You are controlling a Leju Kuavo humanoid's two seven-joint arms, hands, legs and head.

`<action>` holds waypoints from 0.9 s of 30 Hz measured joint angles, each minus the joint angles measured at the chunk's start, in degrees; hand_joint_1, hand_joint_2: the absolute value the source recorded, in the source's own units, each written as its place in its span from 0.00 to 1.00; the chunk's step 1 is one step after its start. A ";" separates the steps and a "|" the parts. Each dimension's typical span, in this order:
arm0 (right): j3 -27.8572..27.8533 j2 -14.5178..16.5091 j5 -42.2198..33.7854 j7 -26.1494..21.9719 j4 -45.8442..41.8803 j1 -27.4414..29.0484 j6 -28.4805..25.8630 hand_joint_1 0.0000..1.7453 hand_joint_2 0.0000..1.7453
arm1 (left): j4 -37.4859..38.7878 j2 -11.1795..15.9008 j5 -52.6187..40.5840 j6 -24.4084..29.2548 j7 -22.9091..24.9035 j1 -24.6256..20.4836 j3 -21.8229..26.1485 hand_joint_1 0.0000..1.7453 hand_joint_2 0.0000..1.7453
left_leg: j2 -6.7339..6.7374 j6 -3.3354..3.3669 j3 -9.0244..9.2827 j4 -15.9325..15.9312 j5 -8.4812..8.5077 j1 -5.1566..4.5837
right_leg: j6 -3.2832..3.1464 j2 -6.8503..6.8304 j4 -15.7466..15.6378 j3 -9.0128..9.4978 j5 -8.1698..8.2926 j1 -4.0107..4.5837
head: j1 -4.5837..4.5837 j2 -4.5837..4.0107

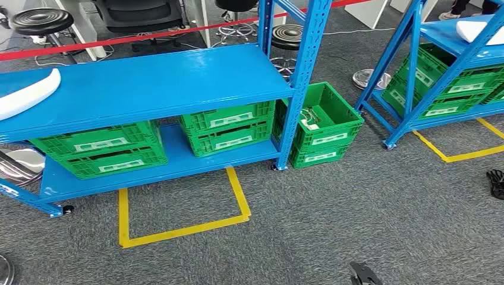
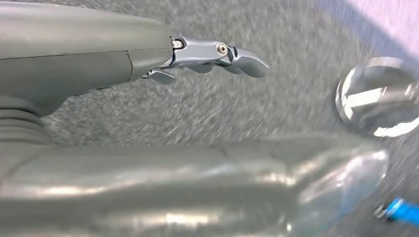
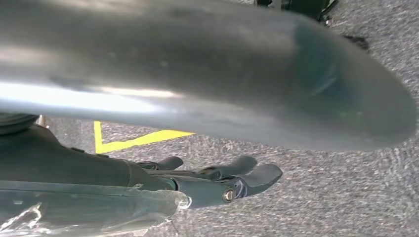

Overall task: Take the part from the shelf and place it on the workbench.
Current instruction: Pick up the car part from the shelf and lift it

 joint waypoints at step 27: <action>4.42 -11.24 9.85 2.61 3.28 -4.72 6.23 0.00 0.00 | -67.69 36.24 -81.66 6.80 11.50 -13.53 -50.17 0.00 0.00 | -0.79 -0.40 -0.77 -0.15 1.19 0.08 | -0.22 -0.58 -0.03 -0.78 1.09 0.07 | -0.12 0.00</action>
